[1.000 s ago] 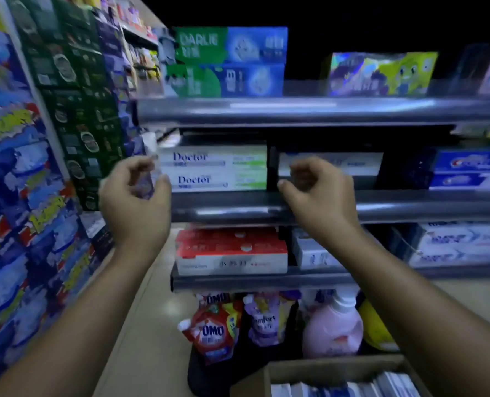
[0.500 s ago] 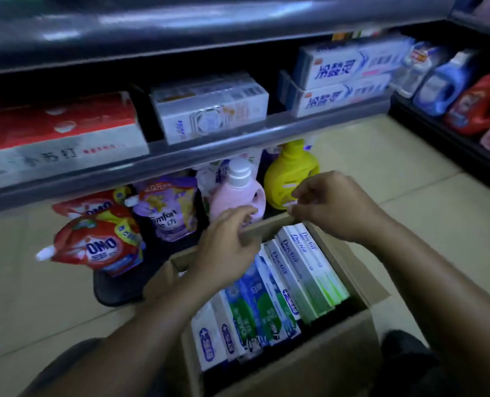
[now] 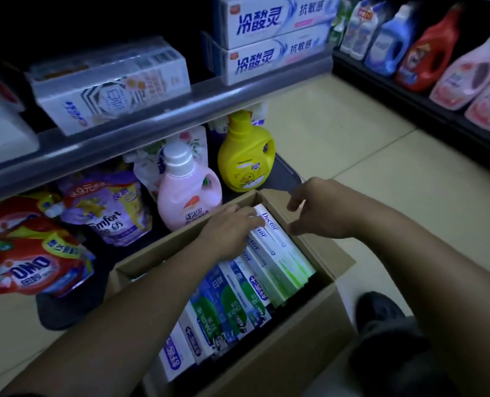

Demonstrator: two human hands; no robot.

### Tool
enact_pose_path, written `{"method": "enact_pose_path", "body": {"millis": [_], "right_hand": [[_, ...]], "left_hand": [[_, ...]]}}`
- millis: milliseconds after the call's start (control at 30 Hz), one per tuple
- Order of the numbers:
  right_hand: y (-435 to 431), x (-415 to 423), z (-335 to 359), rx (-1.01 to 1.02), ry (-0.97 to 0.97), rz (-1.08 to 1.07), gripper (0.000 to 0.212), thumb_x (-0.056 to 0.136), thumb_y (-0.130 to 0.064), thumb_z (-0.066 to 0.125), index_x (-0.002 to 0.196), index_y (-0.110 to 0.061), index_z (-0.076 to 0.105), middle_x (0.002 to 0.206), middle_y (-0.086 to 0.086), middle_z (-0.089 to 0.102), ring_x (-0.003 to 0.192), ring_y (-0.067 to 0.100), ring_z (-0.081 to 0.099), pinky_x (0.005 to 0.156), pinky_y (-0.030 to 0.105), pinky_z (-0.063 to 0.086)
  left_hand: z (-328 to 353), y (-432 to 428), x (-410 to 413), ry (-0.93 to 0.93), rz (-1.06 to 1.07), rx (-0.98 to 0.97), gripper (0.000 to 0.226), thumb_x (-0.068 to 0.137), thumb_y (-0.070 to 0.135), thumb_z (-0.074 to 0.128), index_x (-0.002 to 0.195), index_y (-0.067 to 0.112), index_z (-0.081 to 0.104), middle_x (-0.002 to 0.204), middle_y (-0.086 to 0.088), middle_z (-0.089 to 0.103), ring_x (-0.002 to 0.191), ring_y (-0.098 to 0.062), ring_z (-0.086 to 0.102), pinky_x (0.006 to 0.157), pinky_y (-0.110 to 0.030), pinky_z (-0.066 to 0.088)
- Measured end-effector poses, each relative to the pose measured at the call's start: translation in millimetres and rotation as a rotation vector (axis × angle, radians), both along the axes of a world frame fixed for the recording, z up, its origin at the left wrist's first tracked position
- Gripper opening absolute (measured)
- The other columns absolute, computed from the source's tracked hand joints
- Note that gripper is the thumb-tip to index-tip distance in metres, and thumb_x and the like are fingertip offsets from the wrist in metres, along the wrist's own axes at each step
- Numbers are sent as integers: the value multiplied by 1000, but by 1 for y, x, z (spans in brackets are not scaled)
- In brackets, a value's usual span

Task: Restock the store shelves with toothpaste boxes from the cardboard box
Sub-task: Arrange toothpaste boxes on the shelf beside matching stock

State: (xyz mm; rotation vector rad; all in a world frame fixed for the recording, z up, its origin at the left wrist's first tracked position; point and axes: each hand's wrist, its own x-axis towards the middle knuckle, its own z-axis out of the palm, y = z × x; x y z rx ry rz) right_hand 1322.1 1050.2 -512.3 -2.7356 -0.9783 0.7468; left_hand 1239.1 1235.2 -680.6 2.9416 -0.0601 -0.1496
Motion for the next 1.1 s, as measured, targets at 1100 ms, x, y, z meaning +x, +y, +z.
{"method": "enact_pose_path", "body": {"millis": [1100], "right_hand": [[-3, 12, 35, 371, -208, -236, 26, 63, -20, 85, 77, -12, 65, 76, 11, 60, 69, 33, 58, 49, 31, 37]], "left_hand": [[-12, 4, -10, 301, 142, -162, 77, 84, 10, 73, 154, 15, 40, 159, -5, 39, 141, -26, 45, 113, -41, 42]]}}
